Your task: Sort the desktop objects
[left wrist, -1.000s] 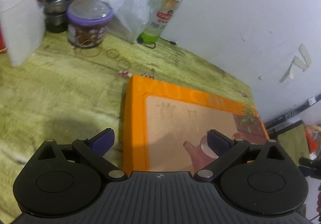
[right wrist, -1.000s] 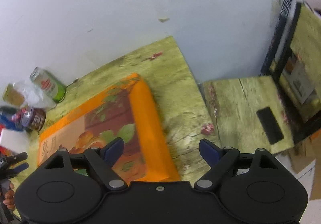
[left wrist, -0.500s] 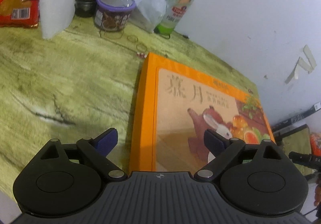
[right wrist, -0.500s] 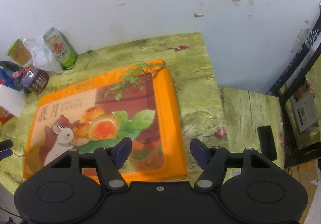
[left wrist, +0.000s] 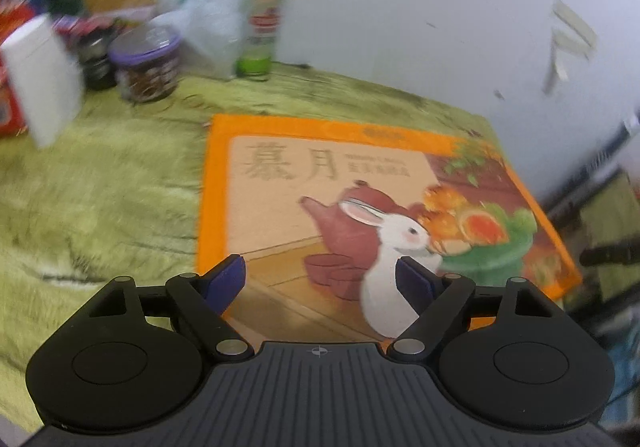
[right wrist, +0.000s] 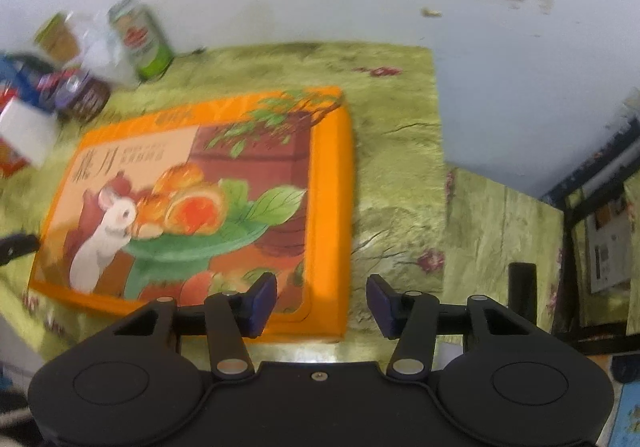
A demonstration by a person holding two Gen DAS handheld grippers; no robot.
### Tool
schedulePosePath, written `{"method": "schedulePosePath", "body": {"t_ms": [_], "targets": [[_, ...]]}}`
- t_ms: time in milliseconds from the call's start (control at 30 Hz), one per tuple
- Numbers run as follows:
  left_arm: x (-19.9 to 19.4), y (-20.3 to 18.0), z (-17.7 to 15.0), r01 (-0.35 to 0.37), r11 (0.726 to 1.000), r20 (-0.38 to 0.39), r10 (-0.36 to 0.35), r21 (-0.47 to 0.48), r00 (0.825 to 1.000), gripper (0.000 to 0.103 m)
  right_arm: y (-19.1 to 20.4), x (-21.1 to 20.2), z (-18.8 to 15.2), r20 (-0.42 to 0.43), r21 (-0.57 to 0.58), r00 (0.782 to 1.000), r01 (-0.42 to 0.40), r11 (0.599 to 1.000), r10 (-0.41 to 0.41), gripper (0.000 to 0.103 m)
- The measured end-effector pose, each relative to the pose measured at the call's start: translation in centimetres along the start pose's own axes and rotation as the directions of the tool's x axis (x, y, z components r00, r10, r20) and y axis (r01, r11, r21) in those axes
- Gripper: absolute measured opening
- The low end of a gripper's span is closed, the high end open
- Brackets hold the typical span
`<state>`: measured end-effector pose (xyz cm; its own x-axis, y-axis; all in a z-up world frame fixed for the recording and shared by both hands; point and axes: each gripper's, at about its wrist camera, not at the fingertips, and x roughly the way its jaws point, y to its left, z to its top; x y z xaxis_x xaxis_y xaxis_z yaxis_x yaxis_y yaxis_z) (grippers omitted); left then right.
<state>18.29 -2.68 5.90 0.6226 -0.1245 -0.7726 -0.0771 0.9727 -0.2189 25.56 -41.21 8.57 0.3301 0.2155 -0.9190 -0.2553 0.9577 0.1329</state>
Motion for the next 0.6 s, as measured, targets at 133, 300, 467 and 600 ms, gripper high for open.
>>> {"method": "schedulePosePath", "body": {"t_ms": [133, 300, 467, 600], "targets": [[1.5, -1.7, -0.3, 0.000, 0.997, -0.032, 0.003, 0.072, 0.999, 0.079, 0.7, 1.0, 0.1, -0.048, -0.057, 0.999, 0.005, 0.998, -0.008, 0.049], [3.0, -2.0, -0.9, -0.015, 0.996, -0.079, 0.022, 0.092, 0.997, 0.075, 0.6, 2.3, 0.2, -0.093, -0.061, 0.996, -0.002, 0.998, -0.004, 0.040], [3.3, -2.2, -0.8, -0.023, 0.994, -0.087, 0.032, 0.110, 0.996, 0.076, 0.2, 2.7, 0.6, -0.110, -0.045, 0.994, -0.021, 0.999, 0.016, 0.040], [3.6, -2.4, -0.6, -0.026, 0.993, -0.093, 0.037, 0.117, 0.995, 0.076, -0.1, 2.9, 1.0, -0.131, -0.027, 0.991, -0.035, 0.999, 0.031, 0.040]]}}
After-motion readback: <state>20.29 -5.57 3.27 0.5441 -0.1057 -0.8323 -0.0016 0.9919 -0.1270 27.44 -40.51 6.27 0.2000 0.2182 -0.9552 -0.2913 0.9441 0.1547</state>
